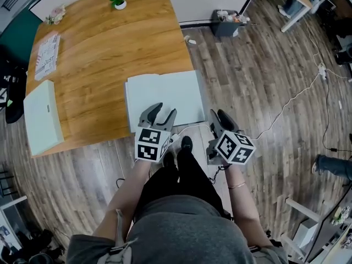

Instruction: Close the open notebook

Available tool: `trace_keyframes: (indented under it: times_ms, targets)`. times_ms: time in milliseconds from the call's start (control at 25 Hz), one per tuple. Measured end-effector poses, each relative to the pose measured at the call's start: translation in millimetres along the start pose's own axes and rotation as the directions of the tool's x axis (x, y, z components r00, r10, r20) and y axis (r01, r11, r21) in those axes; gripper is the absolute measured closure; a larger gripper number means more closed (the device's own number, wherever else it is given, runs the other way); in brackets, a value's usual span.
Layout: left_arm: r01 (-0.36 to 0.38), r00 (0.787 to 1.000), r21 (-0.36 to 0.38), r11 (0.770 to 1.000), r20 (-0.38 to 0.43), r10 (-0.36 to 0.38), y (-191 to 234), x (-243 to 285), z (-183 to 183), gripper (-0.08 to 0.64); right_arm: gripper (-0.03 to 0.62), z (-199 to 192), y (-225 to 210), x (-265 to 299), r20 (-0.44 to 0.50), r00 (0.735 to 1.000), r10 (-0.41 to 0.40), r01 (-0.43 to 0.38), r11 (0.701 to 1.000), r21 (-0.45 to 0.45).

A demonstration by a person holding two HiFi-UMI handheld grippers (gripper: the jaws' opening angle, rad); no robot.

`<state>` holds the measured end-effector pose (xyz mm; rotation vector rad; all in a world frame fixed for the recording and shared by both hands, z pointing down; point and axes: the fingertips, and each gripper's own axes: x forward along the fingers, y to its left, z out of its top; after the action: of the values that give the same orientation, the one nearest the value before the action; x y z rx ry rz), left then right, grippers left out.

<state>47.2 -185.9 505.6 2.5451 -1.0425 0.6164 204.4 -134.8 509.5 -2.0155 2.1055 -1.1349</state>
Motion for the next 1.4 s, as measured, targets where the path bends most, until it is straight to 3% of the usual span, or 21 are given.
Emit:
trace_keyframes:
  times_ms: [600, 1120, 1400]
  targets:
    - [-0.057, 0.996, -0.080, 0.995, -0.070, 0.051, 14, 16, -22, 0.357, 0.403, -17, -8, 48, -0.172, 0.982, 0.083, -0.081, 0.997, 0.017]
    - [-0.080, 0.994, -0.065, 0.995, -0.086, 0.074, 12, 17, -24, 0.357, 0.388, -41, -7, 67, -0.316, 0.934, 0.169, -0.158, 0.986, 0.059]
    - [-0.082, 0.993, -0.059, 0.995, -0.089, 0.077, 11, 18, -25, 0.357, 0.443, -43, -3, 69, -0.345, 0.913, 0.218, -0.198, 0.976, 0.092]
